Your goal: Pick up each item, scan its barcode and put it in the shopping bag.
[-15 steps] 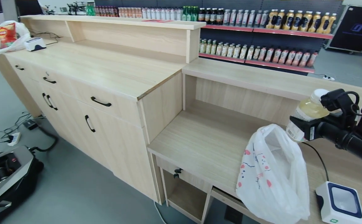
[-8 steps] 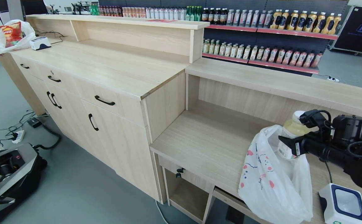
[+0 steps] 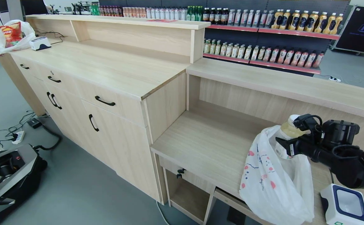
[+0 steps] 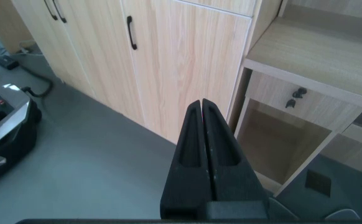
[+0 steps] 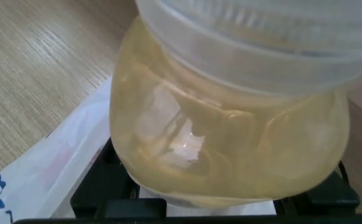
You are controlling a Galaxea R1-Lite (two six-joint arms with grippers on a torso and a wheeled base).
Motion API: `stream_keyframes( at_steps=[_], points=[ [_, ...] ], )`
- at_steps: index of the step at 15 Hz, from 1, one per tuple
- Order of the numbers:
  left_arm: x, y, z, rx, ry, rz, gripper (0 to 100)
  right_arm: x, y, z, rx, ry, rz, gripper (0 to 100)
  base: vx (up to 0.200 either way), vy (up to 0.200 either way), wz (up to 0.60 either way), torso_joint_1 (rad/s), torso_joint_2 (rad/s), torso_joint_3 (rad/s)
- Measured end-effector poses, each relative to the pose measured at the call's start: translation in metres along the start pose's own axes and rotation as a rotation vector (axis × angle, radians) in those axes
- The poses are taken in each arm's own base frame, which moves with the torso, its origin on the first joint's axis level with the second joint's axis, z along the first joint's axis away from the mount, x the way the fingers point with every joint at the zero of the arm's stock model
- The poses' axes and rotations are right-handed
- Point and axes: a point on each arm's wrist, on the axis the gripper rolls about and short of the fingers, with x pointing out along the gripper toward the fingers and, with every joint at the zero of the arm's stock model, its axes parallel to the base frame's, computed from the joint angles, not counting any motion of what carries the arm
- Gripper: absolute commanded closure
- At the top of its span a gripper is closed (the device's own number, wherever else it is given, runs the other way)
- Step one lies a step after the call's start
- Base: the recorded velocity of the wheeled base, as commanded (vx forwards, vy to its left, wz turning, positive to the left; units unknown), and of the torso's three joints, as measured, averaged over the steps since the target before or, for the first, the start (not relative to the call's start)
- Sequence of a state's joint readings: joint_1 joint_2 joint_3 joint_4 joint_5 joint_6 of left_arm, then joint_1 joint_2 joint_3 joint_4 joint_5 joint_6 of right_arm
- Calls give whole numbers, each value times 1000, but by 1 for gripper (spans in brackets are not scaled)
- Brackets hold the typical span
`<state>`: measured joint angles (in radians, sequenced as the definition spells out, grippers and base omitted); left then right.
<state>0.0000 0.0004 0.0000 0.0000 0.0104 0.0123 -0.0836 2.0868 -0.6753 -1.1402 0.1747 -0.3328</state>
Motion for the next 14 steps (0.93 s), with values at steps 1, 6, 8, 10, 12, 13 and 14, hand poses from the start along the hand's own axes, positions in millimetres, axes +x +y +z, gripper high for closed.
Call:
stream_keyframes(
  at_steps=[1, 6, 8, 10, 12, 13, 14],
  points=[
    [0, 0, 0, 0, 0, 0, 100, 6, 2, -4, -2, -16, 5, 100, 0, 0, 0, 0, 0, 0],
    [0, 0, 0, 0, 0, 0, 100, 36, 14, -18, -12, -57, 57, 100, 0, 0, 0, 0, 0, 0],
    [0, 0, 0, 0, 0, 0, 100, 43, 23, -24, -15, -53, 79, 100, 0, 0, 0, 0, 0, 0],
    [0, 0, 0, 0, 0, 0, 100, 45, 29, -30, -15, -37, 96, 100, 0, 0, 0, 0, 0, 0],
    [0, 0, 0, 0, 0, 0, 100, 46, 31, -32, -13, -28, 103, 100, 0, 0, 0, 0, 0, 0],
    [0, 0, 0, 0, 0, 0, 100, 46, 31, -34, -13, -24, 104, 100, 0, 0, 0, 0, 0, 0],
    [0, 0, 0, 0, 0, 0, 100, 45, 32, -35, -13, -21, 106, 0, 0, 0, 0, 0, 0, 0]
  ],
)
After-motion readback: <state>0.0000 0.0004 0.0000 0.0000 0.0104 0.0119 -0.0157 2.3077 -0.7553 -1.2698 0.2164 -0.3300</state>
